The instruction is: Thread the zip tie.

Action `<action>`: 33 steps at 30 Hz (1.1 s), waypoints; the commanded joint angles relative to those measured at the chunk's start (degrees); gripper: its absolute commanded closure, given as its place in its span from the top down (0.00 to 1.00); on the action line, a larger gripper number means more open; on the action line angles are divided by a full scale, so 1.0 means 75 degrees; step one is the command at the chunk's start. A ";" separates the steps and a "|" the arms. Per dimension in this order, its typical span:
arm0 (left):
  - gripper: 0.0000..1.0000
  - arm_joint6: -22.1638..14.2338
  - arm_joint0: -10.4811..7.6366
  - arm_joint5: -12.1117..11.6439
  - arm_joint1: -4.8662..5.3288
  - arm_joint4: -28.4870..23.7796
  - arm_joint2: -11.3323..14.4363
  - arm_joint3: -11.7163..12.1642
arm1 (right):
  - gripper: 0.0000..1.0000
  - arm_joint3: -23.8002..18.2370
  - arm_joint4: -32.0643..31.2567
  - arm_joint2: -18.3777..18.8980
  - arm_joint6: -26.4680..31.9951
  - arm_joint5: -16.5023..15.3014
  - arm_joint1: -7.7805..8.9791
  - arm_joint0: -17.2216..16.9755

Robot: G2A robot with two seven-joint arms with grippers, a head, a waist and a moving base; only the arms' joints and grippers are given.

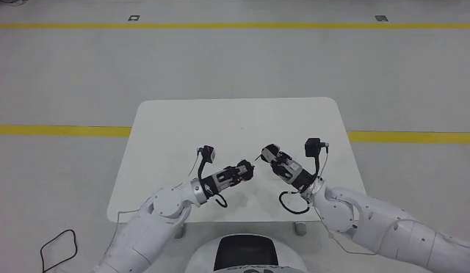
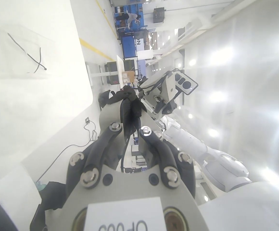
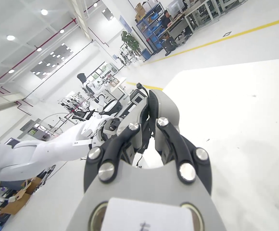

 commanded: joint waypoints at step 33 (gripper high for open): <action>0.00 -0.0587 0.0114 0.0000 -0.0410 0.0141 -0.0460 0.0361 | 0.00 -0.0010 0.0010 0.0509 0.0338 0.0000 -0.0115 -0.0433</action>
